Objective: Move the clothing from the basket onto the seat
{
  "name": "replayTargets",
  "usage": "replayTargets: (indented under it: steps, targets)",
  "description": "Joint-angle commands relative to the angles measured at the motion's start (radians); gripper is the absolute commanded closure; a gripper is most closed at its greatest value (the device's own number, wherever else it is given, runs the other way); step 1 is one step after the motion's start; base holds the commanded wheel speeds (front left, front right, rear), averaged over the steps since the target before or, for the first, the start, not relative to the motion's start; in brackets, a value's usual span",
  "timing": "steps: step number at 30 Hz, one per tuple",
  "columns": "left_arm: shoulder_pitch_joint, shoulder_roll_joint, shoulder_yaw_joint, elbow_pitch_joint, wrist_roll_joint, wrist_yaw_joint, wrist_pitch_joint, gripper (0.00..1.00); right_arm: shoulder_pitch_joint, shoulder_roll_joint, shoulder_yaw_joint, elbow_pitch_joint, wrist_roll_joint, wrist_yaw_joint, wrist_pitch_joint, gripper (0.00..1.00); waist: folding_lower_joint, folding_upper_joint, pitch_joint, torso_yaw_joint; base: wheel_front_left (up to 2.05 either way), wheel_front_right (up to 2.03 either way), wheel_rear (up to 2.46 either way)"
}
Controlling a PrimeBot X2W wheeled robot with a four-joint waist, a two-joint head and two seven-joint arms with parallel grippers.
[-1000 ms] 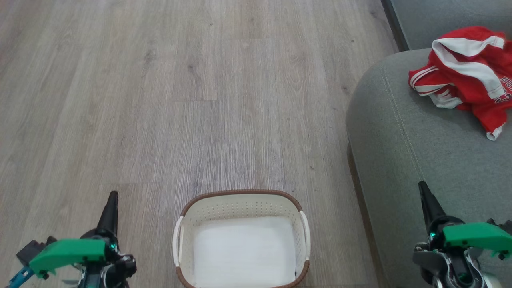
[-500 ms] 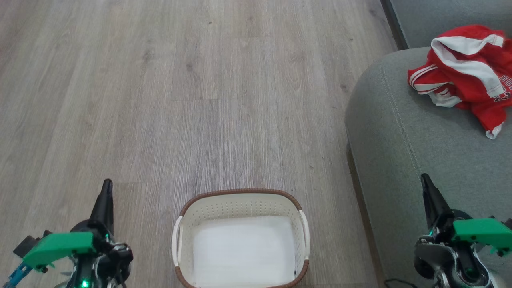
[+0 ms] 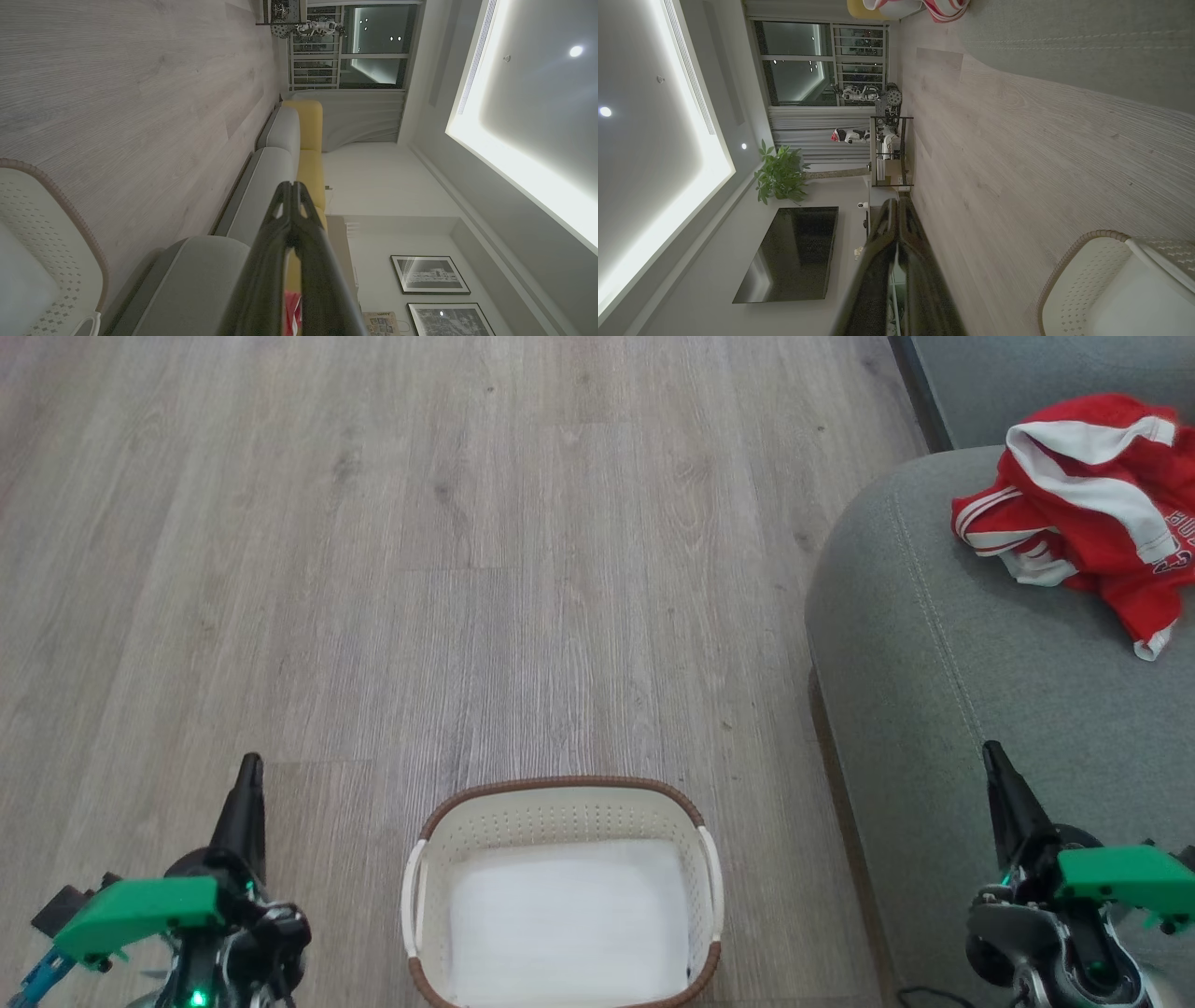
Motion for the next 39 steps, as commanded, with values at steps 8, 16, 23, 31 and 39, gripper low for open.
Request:
replayTargets:
  steps: [8, 16, 23, 31, 39]
  targets:
    - [-0.049, 0.008, 0.037, -0.032, -0.002, -0.007, 0.008, 1.0, -0.054, -0.003, 0.017, -0.039, 0.006, 0.0, 0.006, 1.0, 0.0, 0.0, 0.0, 0.0, 0.0, 0.0, 0.0]
    - [-0.049, 0.008, 0.037, -0.032, -0.002, -0.007, 0.008, 1.0, -0.054, -0.003, 0.017, -0.039, 0.006, 0.0, 0.006, 1.0, 0.0, 0.0, 0.0, 0.0, 0.0, 0.0, 0.0]
    - [-0.049, 0.008, 0.037, -0.032, -0.002, -0.007, 0.009, 1.0, -0.054, -0.003, 0.017, -0.039, 0.006, 0.0, 0.006, 1.0, 0.0, 0.0, 0.0, 0.0, 0.0, 0.0, 0.0]
    - [-0.049, 0.008, 0.037, -0.032, -0.002, -0.007, 0.009, 1.0, -0.054, -0.003, 0.017, -0.039, 0.006, 0.0, 0.006, 1.0, 0.0, 0.0, 0.0, 0.0, 0.0, 0.0, 0.0]
    - [-0.049, 0.008, 0.037, -0.032, -0.002, -0.007, 0.009, 1.0, -0.054, -0.003, 0.017, -0.039, 0.006, 0.0, 0.006, 1.0, 0.0, 0.0, 0.0, 0.0, 0.0, 0.0, 0.0]
